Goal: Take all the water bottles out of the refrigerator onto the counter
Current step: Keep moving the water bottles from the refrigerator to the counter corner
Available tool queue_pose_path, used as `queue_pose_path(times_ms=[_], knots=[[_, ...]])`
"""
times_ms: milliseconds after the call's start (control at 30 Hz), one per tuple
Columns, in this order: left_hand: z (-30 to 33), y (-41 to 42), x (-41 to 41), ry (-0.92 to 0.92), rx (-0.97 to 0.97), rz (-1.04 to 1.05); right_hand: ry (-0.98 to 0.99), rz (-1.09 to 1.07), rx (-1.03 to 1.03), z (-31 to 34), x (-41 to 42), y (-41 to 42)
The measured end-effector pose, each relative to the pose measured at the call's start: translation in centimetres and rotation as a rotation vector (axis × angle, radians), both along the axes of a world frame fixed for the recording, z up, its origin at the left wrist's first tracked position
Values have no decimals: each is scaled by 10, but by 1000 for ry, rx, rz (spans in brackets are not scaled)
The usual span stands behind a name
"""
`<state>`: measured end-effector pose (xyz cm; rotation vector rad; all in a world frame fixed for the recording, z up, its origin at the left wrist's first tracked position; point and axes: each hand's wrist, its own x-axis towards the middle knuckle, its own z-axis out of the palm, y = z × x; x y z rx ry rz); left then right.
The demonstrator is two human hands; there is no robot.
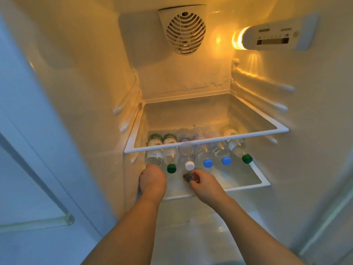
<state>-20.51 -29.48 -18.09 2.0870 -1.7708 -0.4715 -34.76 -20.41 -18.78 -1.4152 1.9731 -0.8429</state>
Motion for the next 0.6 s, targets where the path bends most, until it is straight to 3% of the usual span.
queue_pose_path(times_ms=[333,600], knots=[[6,41,12,35,53,-32,-46,-23,-40,-7,5,2],[27,94,31,-213,96,-140,46,26,-32,-4,20,2]])
